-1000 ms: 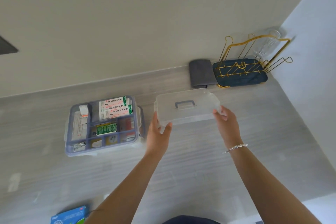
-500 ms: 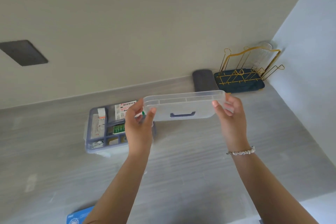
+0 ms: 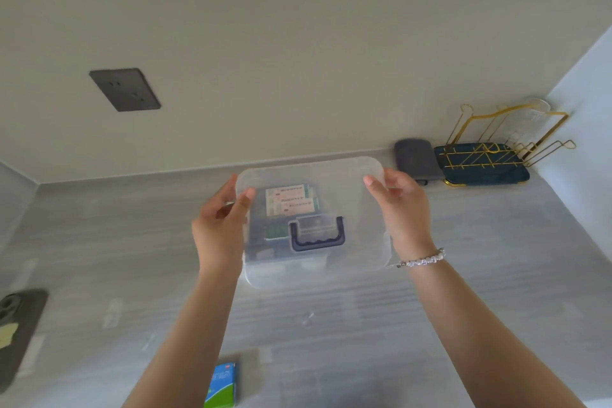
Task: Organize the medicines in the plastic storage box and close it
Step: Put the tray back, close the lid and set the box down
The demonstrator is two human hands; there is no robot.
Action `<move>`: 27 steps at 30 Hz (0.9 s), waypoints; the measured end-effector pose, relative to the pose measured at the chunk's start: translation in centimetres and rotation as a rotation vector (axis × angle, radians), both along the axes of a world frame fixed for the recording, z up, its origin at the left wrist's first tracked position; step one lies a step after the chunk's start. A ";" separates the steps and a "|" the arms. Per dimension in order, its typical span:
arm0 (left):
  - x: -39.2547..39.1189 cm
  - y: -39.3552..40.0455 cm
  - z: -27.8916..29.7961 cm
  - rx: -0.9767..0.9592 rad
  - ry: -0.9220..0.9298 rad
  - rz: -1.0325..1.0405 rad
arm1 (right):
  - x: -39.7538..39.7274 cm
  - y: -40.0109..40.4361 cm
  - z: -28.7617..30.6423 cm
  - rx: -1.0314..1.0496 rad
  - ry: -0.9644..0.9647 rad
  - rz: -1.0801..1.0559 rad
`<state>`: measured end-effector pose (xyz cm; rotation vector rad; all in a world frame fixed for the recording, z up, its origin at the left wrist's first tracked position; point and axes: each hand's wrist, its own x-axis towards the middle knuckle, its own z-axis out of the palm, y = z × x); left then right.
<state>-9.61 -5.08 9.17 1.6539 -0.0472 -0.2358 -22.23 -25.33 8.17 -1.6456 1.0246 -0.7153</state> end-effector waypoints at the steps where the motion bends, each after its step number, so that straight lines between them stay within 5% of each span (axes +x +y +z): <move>1: 0.8 0.5 -0.4 0.016 0.017 0.032 | 0.7 0.5 -0.5 0.007 0.025 0.049; 5: 3.5 2.3 -1.9 0.106 0.063 0.097 | 3.3 2.3 -2.4 0.037 0.050 0.100; 10: 6.0 3.6 -4.5 0.126 0.082 -0.057 | 5.9 2.8 -4.5 0.087 0.051 0.005; 27: 8.3 2.9 -10.6 0.284 0.093 -0.112 | 7.2 2.8 -8.6 0.059 0.152 0.232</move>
